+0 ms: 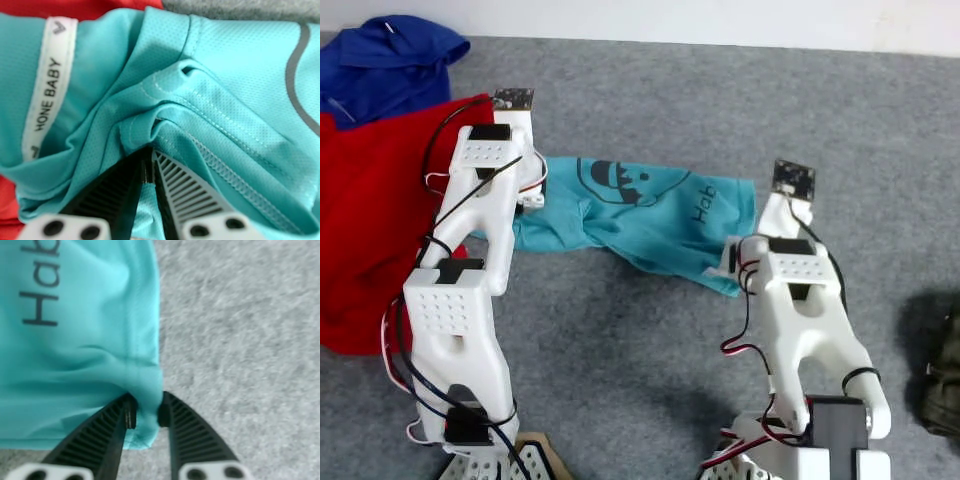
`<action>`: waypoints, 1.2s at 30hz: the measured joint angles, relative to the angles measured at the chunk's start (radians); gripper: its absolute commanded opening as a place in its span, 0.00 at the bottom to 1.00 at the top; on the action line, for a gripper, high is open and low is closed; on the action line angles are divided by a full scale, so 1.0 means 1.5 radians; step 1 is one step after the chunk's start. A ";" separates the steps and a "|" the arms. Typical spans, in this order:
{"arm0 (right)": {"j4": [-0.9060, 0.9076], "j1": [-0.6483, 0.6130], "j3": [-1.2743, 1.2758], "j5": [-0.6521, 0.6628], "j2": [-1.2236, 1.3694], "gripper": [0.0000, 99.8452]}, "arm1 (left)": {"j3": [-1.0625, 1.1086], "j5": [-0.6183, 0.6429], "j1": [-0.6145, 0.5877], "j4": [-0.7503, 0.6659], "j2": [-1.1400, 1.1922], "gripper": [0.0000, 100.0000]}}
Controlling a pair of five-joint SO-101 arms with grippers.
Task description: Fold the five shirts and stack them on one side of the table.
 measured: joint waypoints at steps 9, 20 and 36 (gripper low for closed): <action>-0.018 0.043 -0.013 0.021 0.005 0.03 | 0.000 0.000 0.000 0.000 0.000 0.01; -0.009 0.045 -0.069 0.041 0.010 0.16 | 0.000 0.000 0.000 0.000 0.000 0.01; 0.170 -0.117 0.036 0.059 -0.226 0.21 | 0.000 0.000 0.000 -0.012 0.000 0.01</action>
